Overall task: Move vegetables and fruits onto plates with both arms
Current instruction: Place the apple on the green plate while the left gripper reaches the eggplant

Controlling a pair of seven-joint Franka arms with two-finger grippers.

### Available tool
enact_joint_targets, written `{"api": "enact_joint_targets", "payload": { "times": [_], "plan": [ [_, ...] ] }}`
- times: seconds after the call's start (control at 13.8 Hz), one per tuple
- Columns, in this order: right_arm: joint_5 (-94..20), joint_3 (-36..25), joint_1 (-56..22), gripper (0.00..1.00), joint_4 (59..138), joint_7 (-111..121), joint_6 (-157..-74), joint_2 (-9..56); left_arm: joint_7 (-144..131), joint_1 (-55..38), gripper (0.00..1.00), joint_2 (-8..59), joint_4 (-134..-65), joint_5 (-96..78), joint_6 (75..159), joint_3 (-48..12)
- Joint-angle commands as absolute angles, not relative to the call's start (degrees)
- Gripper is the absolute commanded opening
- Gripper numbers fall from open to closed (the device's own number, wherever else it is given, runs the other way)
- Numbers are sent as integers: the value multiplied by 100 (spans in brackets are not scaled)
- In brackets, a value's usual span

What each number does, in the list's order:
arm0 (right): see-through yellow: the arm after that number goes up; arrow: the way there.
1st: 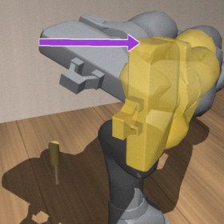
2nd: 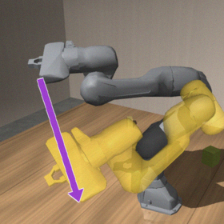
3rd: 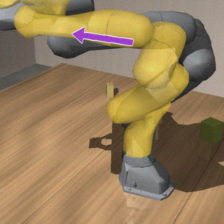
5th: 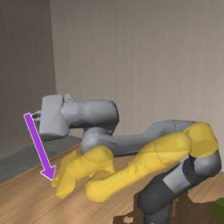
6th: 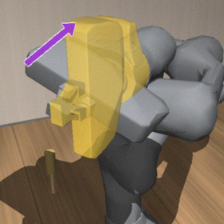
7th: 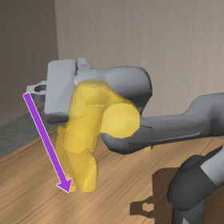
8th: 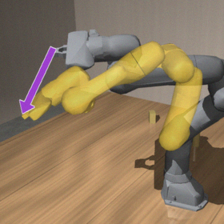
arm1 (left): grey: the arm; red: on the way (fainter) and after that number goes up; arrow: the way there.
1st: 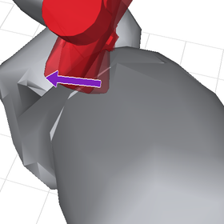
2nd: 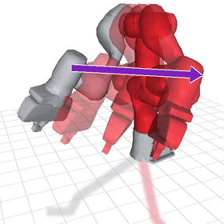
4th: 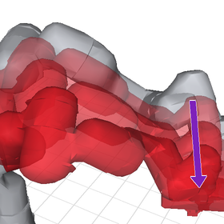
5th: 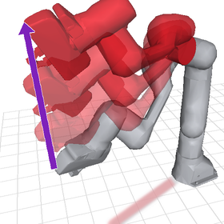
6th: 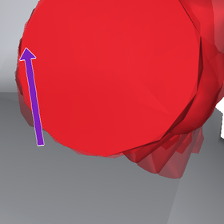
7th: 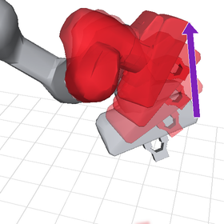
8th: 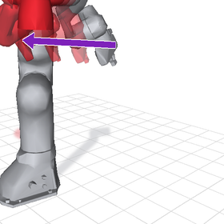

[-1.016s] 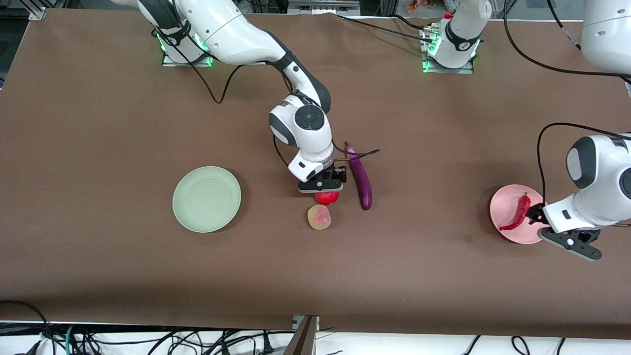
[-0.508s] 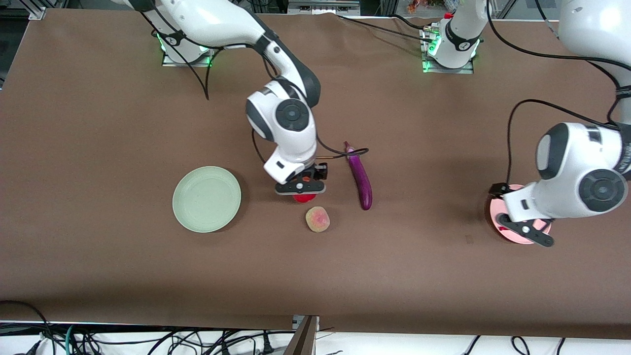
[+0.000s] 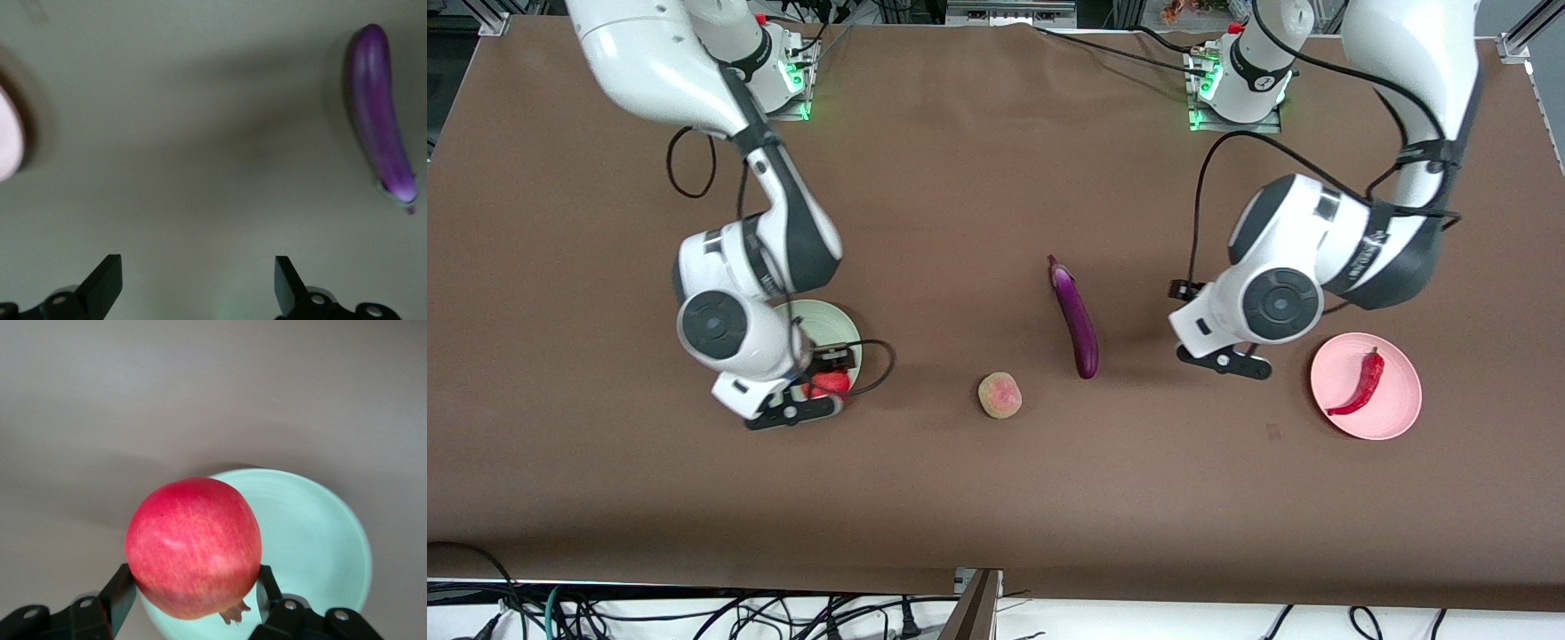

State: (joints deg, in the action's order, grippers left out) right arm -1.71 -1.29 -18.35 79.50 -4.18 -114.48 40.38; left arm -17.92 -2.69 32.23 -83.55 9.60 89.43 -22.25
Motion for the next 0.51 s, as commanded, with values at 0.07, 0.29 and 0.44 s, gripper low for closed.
{"api": "enact_joint_targets", "payload": {
  "times": [0.07,0.29,0.44],
  "plan": [
    [-184,-44,-1635,48,8796,-211,-12320,4096,-3116,-290,100,3393,-9111,677,10330,-2268],
    [-220,-44,-1477,94,8851,-211,-12393,4087,-4399,-597,100,3401,-9589,633,11643,-2268],
    [-255,-26,-1468,99,8772,-264,-12358,4043,-4466,-563,100,3593,-9737,450,12352,-2268]
  ]
}}
